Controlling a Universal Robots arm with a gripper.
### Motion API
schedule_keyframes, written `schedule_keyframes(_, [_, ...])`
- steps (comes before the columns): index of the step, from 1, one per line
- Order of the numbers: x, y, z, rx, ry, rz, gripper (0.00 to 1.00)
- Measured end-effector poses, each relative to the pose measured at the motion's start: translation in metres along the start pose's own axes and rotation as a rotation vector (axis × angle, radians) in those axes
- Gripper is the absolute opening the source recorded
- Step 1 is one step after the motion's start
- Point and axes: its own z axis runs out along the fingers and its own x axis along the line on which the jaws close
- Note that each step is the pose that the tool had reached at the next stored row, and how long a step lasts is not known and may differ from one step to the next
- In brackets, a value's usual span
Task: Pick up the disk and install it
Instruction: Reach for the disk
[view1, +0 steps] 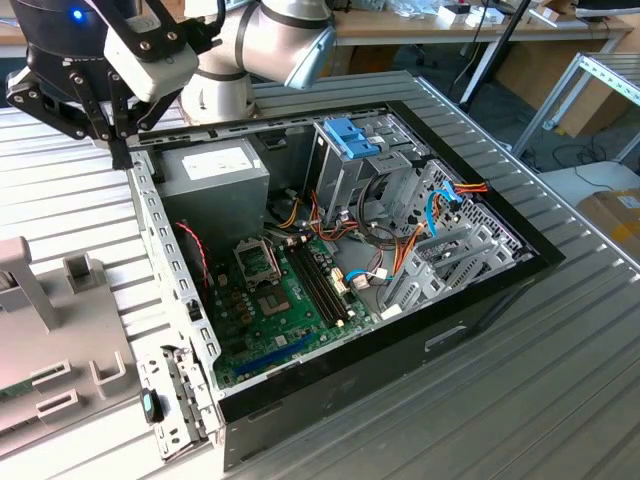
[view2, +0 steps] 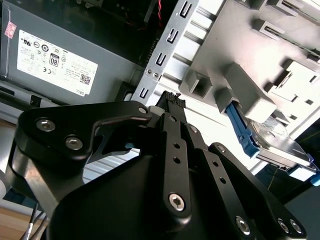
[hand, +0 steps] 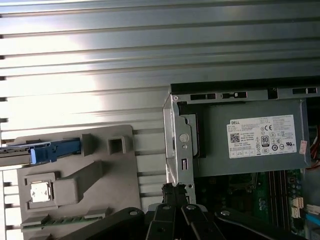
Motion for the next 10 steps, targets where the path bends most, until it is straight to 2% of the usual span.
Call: schedule_keyframes(10, [0.0124,-0.0009,-0.0003,0.0006,0.0000,0.000,0.11])
